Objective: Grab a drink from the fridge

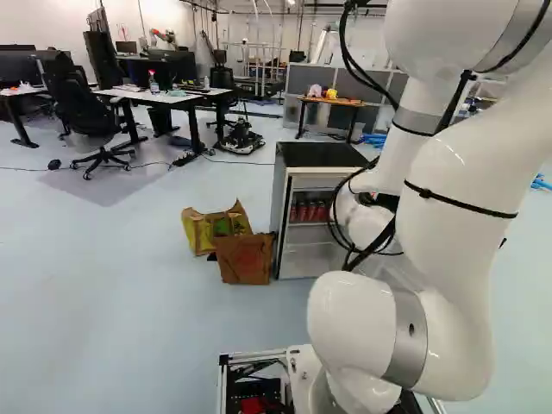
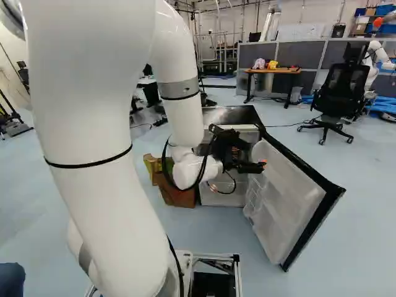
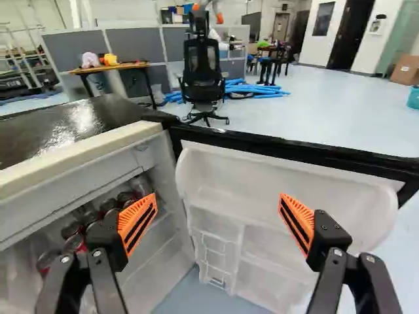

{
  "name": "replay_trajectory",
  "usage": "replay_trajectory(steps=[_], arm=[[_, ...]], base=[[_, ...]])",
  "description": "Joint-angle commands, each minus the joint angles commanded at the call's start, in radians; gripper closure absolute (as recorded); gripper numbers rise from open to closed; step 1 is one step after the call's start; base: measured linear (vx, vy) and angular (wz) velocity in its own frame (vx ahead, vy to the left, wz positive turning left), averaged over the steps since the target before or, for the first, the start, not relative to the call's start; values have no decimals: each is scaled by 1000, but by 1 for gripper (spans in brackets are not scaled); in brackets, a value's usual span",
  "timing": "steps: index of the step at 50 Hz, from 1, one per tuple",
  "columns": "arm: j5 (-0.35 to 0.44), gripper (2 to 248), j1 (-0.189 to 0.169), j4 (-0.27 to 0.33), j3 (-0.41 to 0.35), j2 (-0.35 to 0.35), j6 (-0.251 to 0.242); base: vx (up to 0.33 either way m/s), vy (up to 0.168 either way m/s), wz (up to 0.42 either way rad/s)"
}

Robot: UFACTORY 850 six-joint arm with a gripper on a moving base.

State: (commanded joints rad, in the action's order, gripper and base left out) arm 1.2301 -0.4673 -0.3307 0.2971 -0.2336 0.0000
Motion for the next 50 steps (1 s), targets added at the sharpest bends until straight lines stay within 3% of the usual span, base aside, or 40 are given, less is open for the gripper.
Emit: replay_trajectory(steps=[50], arm=[[0,3,-1,526,48,-173,0]], base=[[0,0,0]])
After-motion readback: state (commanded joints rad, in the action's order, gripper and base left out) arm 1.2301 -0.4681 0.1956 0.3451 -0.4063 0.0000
